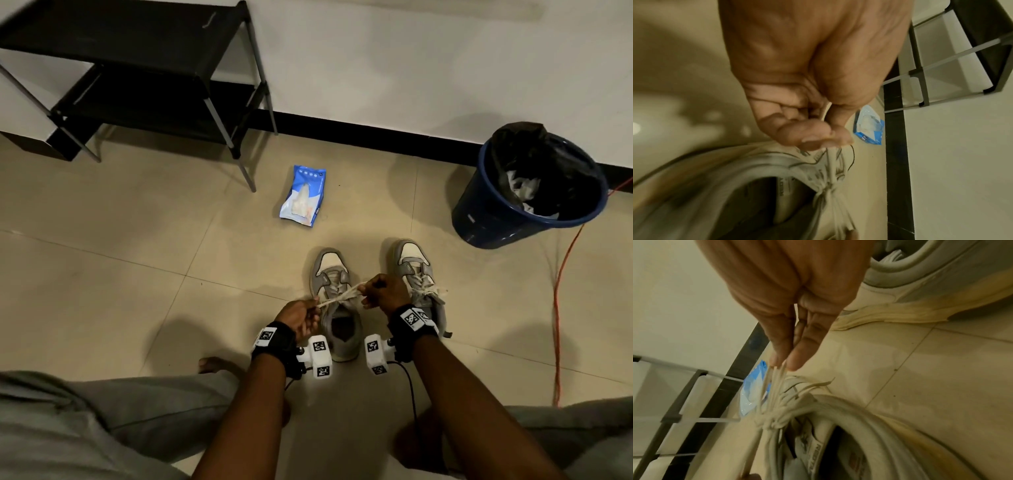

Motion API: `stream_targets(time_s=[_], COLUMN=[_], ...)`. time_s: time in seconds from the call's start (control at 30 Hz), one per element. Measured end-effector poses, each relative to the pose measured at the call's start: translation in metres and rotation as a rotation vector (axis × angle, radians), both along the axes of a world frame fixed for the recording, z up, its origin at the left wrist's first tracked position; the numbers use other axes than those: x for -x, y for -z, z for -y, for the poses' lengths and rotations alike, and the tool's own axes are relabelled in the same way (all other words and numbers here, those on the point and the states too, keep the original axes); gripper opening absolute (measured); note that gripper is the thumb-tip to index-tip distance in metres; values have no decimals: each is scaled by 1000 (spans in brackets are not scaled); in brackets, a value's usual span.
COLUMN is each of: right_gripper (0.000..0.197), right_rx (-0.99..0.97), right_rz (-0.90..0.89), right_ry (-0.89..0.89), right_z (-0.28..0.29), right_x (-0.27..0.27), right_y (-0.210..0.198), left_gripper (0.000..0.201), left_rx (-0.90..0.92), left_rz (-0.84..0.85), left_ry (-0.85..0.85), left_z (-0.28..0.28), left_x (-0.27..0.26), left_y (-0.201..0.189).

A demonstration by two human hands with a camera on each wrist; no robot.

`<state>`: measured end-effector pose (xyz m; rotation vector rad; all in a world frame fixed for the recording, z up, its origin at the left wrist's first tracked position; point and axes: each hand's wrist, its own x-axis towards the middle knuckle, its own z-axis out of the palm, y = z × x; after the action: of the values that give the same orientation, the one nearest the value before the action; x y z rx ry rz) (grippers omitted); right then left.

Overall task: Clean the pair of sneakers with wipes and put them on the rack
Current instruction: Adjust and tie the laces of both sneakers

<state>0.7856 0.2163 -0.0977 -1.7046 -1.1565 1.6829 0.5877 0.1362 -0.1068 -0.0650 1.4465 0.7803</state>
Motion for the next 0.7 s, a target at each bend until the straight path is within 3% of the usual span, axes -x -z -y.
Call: stream_targets(time_s=[0.17,0.27,0.33,0.4,0.5,0.6,0.7], right_gripper=[23,22,19,20,19,14,47], right_rx=[-11,-37,-84,-112,-185,-270,-205], right_rz=[264,255,223,230,351,707,968], right_ry=[7,2,-83,-168,-194,-244,-396], right_z=[11,16,15,13,8,11,25], right_x=[5,2,-5,-14,-27,-46,-65], right_y=[12,16,9,-5,-30,-47,-42], left_gripper=[20,22,25,18,34,22,21], left_rx=[45,22,-48,-122,-193,-396,-397], left_rz=[11,-53,-232,-564,-1008,-1115,-1107], left_ry=[-141,-148,-15,147,218,417,765], left_z=[5,5,1,0,4,9,20], left_x=[-1,-5,-10,-11,-14,-39,-69], left_y=[11,8,-2,-19,-40,-58,-65])
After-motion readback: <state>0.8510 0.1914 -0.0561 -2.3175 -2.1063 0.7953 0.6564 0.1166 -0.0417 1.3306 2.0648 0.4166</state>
